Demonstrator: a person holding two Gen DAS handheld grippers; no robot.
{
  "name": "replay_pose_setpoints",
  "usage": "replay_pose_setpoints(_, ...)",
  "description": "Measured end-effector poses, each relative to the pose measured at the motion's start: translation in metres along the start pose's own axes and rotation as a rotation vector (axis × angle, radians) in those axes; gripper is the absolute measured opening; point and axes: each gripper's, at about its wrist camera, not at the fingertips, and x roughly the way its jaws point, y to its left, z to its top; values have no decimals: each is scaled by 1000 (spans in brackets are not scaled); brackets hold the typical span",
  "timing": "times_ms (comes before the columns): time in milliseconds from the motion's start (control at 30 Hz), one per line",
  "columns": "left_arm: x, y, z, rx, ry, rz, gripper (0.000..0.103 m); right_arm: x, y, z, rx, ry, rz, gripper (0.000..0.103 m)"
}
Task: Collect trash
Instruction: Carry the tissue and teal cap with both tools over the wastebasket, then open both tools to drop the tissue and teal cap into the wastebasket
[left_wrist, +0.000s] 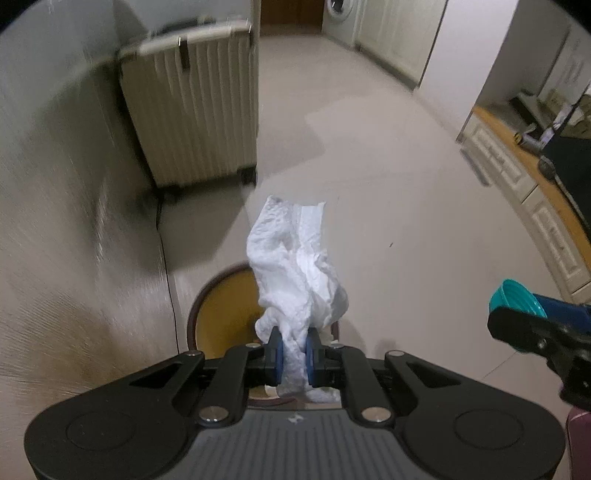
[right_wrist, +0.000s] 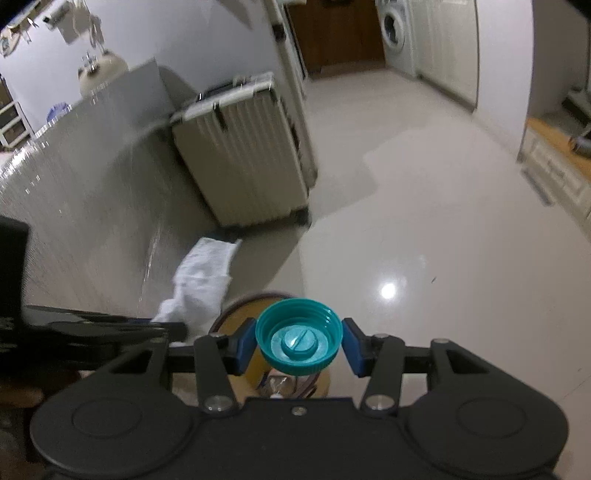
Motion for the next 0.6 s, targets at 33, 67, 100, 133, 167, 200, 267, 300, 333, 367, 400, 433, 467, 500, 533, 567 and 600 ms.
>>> replay_pose_setpoints(33,12,4,-1,-7,17,-1,13,12,1,-2,9,19,7,50)
replay_pose_setpoints(67,22,8,-2,-15,33,3,13,20,2,-3,15,32,11,50)
replay_pose_setpoints(100,32,12,-2,-24,44,7,13,31,3,-5,20,46,14,50)
replay_pose_setpoints(133,42,17,-3,-33,53,8,13,40,4,-6,23,57,16,50)
replay_pose_setpoints(167,49,21,-3,-41,58,5,13,48,6,-7,27,66,19,50)
replay_pose_setpoints(200,58,26,-3,-52,63,-1,14,57,7,-7,31,73,26,50)
replay_pose_setpoints(267,71,34,-3,-74,70,-6,18,73,9,-8,44,88,35,50)
replay_pose_setpoints(300,79,39,-3,-84,72,-5,19,80,10,-7,47,93,36,50)
replay_pose_setpoints(333,87,42,-2,-92,78,-2,25,86,11,-6,48,97,38,50)
replay_pose_setpoints(367,96,47,-2,-101,87,9,30,95,14,-5,47,100,41,50)
replay_pose_setpoints(400,105,52,-3,-112,95,29,36,101,15,-4,44,103,42,50)
replay_pose_setpoints(433,113,57,-4,-122,104,48,37,107,17,-3,40,106,43,50)
replay_pose_setpoints(467,120,62,-5,-128,117,59,37,114,18,-1,36,111,40,50)
replay_pose_setpoints(500,128,67,-8,-134,134,65,37,121,20,0,32,116,38,50)
replay_pose_setpoints(533,135,70,-9,-139,147,69,37,127,21,-1,30,121,41,50)
replay_pose_setpoints(567,140,74,-11,-144,157,74,37,134,22,-1,26,128,46,50)
replay_pose_setpoints(600,143,79,-15,-148,163,80,37,139,23,-2,23,136,51,50)
